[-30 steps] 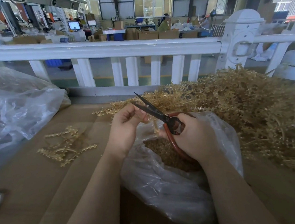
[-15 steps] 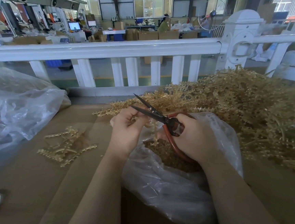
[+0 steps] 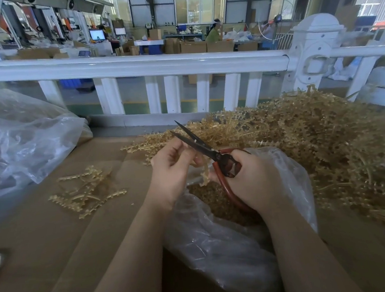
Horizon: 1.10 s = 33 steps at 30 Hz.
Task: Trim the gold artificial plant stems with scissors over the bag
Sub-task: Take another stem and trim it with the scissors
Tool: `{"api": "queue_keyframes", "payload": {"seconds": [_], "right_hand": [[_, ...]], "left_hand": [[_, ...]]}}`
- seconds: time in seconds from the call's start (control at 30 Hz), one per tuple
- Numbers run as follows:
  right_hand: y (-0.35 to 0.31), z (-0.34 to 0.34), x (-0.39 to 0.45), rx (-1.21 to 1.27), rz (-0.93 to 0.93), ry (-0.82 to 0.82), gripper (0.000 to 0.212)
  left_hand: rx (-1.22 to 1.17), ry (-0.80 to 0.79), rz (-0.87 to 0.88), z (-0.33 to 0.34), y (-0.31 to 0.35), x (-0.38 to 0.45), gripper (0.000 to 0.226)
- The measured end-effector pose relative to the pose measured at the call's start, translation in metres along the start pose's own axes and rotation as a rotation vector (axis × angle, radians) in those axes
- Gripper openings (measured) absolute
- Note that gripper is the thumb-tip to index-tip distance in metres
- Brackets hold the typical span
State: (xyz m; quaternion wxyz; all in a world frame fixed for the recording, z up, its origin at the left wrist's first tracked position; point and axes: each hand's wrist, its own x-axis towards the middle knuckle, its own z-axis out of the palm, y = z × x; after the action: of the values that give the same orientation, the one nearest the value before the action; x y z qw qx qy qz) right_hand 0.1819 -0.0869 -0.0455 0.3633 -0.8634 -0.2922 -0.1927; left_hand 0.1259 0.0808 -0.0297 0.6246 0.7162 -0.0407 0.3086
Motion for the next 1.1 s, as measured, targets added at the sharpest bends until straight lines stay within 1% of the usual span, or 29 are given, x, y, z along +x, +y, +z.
{"api": "queue_keyframes", "payload": {"seconds": [0.1, 0.2, 0.3, 0.43, 0.53, 0.6, 0.67, 0.7, 0.73, 0.8, 0.87, 0.97, 1.0, 1.1], "right_hand": [[-0.001, -0.001, 0.0, 0.001, -0.014, 0.016, 0.056], [0.0, 0.0, -0.001, -0.014, -0.02, 0.042, 0.055], [0.001, 0.001, -0.001, -0.039, -0.018, 0.055, 0.053], [0.0, 0.001, -0.002, -0.001, -0.034, 0.061, 0.038], [0.0, 0.001, -0.001, 0.002, -0.044, 0.066, 0.034], [0.0, 0.001, 0.0, 0.008, -0.037, 0.069, 0.04], [0.0, 0.0, 0.0, 0.026, -0.017, 0.062, 0.059], [0.0, 0.0, 0.0, 0.028, -0.011, 0.057, 0.063], [0.0, 0.0, 0.001, 0.038, -0.004, 0.048, 0.06], [-0.002, 0.0, 0.002, 0.112, 0.034, 0.01, 0.05], [-0.002, 0.001, 0.003, 0.261, 0.125, -0.045, 0.045], [-0.004, -0.001, 0.006, 0.464, 0.228, -0.108, 0.023], [-0.006, -0.003, 0.007, 0.528, 0.252, -0.126, 0.023], [-0.01, -0.007, 0.008, 0.73, 0.324, -0.153, 0.037]], "left_hand": [[0.072, -0.014, 0.029, -0.001, 0.0, -0.001, 0.017], [0.147, -0.013, 0.046, 0.0, 0.001, -0.002, 0.023], [0.118, -0.016, 0.061, 0.001, 0.002, -0.002, 0.022], [0.089, -0.024, 0.055, 0.001, 0.002, -0.002, 0.021], [0.086, -0.025, 0.048, 0.002, 0.002, 0.0, 0.025], [0.09, -0.022, 0.049, 0.001, 0.001, 0.0, 0.023], [0.097, -0.019, 0.061, 0.001, 0.0, 0.0, 0.02], [0.101, -0.014, 0.064, 0.0, -0.001, 0.0, 0.018], [0.102, -0.004, 0.062, 0.0, -0.001, 0.0, 0.018], [0.101, 0.021, 0.057, 0.0, -0.003, 0.001, 0.018], [0.103, 0.031, 0.049, -0.001, -0.005, 0.002, 0.019], [0.14, 0.027, 0.029, 0.0, -0.006, 0.002, 0.018], [0.163, 0.029, 0.024, 0.001, -0.006, 0.001, 0.017], [0.238, 0.027, 0.016, 0.004, -0.004, -0.001, 0.017]]}}
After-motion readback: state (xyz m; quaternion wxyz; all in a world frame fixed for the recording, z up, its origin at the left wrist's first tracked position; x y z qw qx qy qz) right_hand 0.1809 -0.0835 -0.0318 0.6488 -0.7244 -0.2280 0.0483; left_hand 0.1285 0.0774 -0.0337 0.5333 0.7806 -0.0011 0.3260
